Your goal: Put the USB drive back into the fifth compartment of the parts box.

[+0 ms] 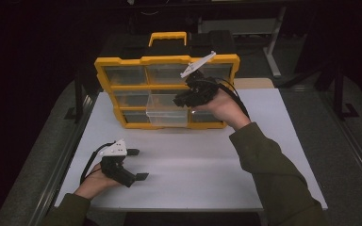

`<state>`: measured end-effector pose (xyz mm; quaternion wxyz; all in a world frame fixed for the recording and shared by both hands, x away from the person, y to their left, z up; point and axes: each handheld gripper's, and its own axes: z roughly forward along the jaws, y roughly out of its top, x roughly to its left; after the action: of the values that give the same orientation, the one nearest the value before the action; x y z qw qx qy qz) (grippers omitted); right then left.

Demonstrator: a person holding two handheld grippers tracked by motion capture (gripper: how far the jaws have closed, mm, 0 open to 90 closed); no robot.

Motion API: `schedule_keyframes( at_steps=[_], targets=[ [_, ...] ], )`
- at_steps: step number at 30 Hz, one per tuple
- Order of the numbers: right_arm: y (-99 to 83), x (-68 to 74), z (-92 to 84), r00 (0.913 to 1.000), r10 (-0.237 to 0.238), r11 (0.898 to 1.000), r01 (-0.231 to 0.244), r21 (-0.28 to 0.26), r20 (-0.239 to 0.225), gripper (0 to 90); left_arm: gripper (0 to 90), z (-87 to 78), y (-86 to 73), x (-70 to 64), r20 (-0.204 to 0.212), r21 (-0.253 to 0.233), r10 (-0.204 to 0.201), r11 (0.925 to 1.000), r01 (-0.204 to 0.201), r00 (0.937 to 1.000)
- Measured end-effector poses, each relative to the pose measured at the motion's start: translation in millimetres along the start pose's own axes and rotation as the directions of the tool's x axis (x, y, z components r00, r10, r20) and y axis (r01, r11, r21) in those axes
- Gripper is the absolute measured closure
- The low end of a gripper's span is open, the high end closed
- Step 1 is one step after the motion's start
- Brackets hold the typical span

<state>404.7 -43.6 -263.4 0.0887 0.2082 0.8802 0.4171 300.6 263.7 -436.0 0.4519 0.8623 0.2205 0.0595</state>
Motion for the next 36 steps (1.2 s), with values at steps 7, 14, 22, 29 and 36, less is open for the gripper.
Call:
schedule_keyframes(
  at_steps=[7,14,22,29,36],
  targets=[
    [-3.1,-2.3,-3.8,0.9995,0.032,0.999,-0.032,-0.011,0.008,59.7,0.0,-0.1,-0.2,0.2,0.001,-0.001,-0.001,1.0,0.001,1.0],
    [-14.2,-3.7,-19.3,0.9973,0.064,0.997,-0.062,-0.045,0.035,49.2,0.0,0.3,-0.3,0.2,-0.001,0.003,0.001,1.0,-0.001,1.0],
    [-31.2,-1.0,-28.1,0.9952,0.076,0.997,-0.074,-0.036,0.062,39.4,0.0,0.2,-0.3,-0.1,-0.002,0.002,0.0,1.0,0.0,1.0],
    [-47.6,0.9,-31.7,0.9946,0.081,0.996,-0.078,-0.048,0.064,31.5,0.0,0.3,-0.6,0.0,-0.003,0.003,0.0,1.0,0.0,1.0],
    [-64.8,3.3,-31.5,0.9951,0.072,0.996,-0.068,-0.062,0.068,23.9,0.0,0.3,-0.6,0.3,-0.007,0.003,0.001,1.0,-0.001,1.0]
  ],
)
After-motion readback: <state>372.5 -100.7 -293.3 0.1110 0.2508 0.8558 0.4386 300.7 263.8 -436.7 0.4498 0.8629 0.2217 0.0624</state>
